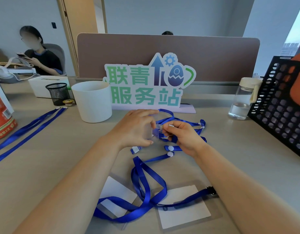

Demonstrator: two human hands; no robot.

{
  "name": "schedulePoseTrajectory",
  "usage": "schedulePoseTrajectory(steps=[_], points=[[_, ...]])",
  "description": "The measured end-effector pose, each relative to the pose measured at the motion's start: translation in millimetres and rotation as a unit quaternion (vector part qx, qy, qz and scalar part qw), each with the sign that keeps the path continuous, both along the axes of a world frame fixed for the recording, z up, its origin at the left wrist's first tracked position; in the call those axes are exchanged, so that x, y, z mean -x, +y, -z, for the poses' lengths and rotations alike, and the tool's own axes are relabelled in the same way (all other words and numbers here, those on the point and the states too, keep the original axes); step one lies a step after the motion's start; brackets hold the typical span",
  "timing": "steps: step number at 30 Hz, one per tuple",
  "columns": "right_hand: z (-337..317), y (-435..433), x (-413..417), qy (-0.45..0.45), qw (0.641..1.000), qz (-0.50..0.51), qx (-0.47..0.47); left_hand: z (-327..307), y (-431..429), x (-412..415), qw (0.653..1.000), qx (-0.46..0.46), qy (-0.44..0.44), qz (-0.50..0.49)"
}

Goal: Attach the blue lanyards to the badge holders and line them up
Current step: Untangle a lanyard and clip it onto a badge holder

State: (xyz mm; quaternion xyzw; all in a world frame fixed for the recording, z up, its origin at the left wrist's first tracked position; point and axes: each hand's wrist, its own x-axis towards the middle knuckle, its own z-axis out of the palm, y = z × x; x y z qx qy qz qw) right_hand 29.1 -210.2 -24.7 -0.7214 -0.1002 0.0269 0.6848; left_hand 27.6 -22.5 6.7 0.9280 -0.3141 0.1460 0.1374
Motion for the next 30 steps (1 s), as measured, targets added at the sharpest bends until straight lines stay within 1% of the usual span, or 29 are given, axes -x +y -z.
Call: schedulePoseTrajectory(steps=[4,8,11,14,17,19,24,27,30], points=[[-4.3,4.7,2.8,-0.006,1.000,-0.005,-0.024,-2.5,-1.2,1.3,0.999,0.038,0.020,-0.004],[-9.1,8.8,5.3,-0.024,0.999,0.027,-0.035,-10.0,-4.0,9.6,0.992,0.111,0.054,-0.007],[-13.6,10.3,5.9,-0.025,0.998,0.041,-0.052,-13.6,-6.2,10.8,0.986,0.158,0.031,-0.040],[-19.4,12.7,8.6,-0.034,0.997,0.024,-0.063,-17.5,-9.9,11.8,0.982,0.178,0.020,-0.068],[-23.9,14.7,11.3,-0.044,0.996,0.019,-0.079,-21.8,-13.8,15.4,0.975,0.208,0.018,-0.076],[-26.3,14.8,11.9,-0.053,0.995,0.031,-0.075,-22.2,-16.5,16.9,0.966,0.243,0.035,-0.080],[-28.6,14.7,14.5,-0.071,0.995,0.041,-0.049,-19.5,-19.4,15.7,0.931,0.343,0.100,-0.081],[-29.7,14.7,15.7,-0.075,0.996,0.030,-0.047,-17.4,-19.4,14.5,0.918,0.369,0.121,-0.079],[-29.6,14.0,14.7,-0.076,0.996,0.025,-0.050,-17.3,-19.2,14.2,0.914,0.378,0.125,-0.076]])
